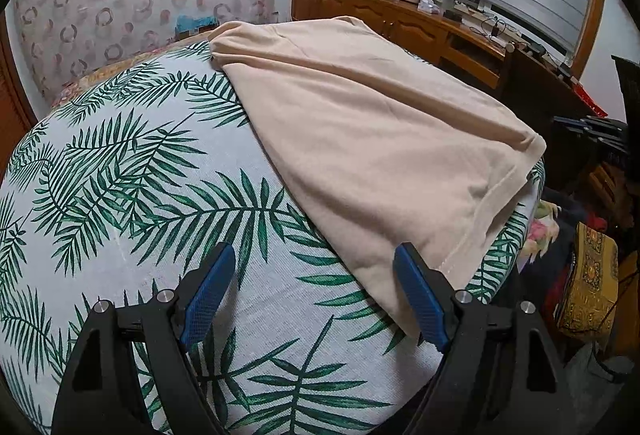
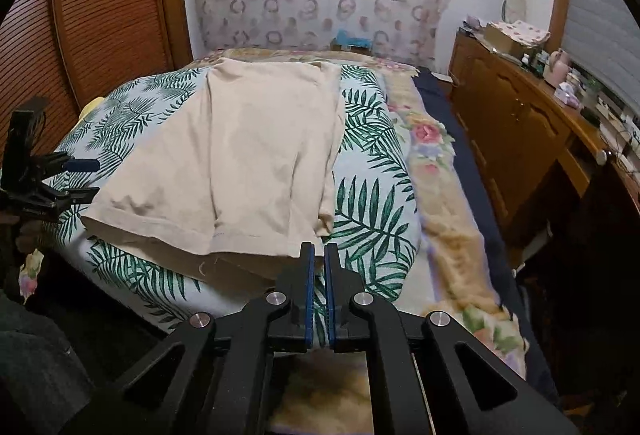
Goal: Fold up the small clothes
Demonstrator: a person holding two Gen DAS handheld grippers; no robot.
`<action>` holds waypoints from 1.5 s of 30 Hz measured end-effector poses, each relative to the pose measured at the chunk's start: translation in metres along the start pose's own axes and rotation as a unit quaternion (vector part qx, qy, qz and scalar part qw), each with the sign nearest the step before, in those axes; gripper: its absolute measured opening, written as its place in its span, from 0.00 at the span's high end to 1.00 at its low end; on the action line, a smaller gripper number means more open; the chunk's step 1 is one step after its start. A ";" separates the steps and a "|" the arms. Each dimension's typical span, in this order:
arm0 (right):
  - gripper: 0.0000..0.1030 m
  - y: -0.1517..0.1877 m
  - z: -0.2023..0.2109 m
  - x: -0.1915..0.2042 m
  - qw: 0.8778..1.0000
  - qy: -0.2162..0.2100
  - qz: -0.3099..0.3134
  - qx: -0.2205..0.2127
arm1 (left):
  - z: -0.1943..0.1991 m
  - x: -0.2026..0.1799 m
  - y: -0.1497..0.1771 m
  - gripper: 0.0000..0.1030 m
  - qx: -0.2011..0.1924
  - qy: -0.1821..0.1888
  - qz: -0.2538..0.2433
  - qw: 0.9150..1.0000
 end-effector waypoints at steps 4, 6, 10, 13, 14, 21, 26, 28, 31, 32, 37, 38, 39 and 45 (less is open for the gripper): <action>0.88 -0.008 -0.004 0.006 1.000 -0.005 -0.008 -0.020 | 0.002 -0.006 0.002 0.30 -0.006 0.023 0.006 1.000; 0.73 -0.009 -0.007 0.008 0.999 -0.008 -0.013 -0.029 | 0.004 -0.011 0.004 0.47 -0.010 0.037 0.011 0.999; 0.52 -0.013 -0.019 0.017 0.999 -0.025 -0.023 -0.040 | 0.010 -0.022 0.006 0.60 -0.015 0.067 0.021 0.997; 0.51 -0.007 -0.030 0.015 0.999 -0.027 -0.026 -0.034 | 0.008 -0.028 0.009 0.60 -0.007 0.071 0.020 0.997; 0.51 -0.004 -0.032 0.014 0.999 -0.027 -0.029 -0.031 | 0.007 -0.029 0.010 0.60 -0.003 0.072 0.021 0.997; 0.47 0.019 -0.057 0.003 0.999 -0.019 -0.041 0.010 | 0.003 -0.032 0.012 0.59 0.004 0.076 0.030 0.997; 0.43 0.026 -0.065 -0.001 0.998 -0.021 -0.052 0.021 | 0.003 -0.036 0.012 0.59 0.002 0.081 0.025 0.996; 0.41 0.023 -0.067 0.001 0.998 -0.018 -0.053 0.020 | 0.002 -0.040 0.012 0.60 0.002 0.082 0.020 0.996; 0.41 0.023 -0.069 0.006 0.999 -0.020 -0.049 0.015 | 0.001 -0.045 0.012 0.85 0.000 0.085 0.011 0.996; 0.41 0.023 -0.069 0.010 0.999 -0.026 -0.045 0.014 | 0.001 -0.044 0.010 0.90 -0.002 0.088 0.013 0.996; 0.81 0.027 -0.066 0.021 0.999 -0.042 -0.021 0.015 | 0.014 -0.042 -0.003 0.93 -0.028 0.100 0.024 0.994; 0.84 0.027 -0.066 0.023 0.998 -0.055 -0.023 0.018 | 0.018 -0.042 -0.007 0.93 -0.036 0.100 0.023 0.994; 0.86 0.027 -0.066 0.025 0.998 -0.054 -0.020 0.018 | 0.020 -0.042 -0.010 0.94 -0.041 0.099 0.023 0.994; 0.90 0.018 -0.056 0.025 0.998 -0.064 -0.025 -0.009 | 0.043 -0.041 -0.033 0.94 -0.086 0.101 0.030 0.991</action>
Point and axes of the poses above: each gripper's, at about its wrist camera, not at the fingertips, and z roughly against the way its jaws point, x to its left, y to its underside, the point moved 8 cm from there along -z, roughly the way its jaws point, and after that the axes turned 9 degrees about -x, right-handed, at the moved point
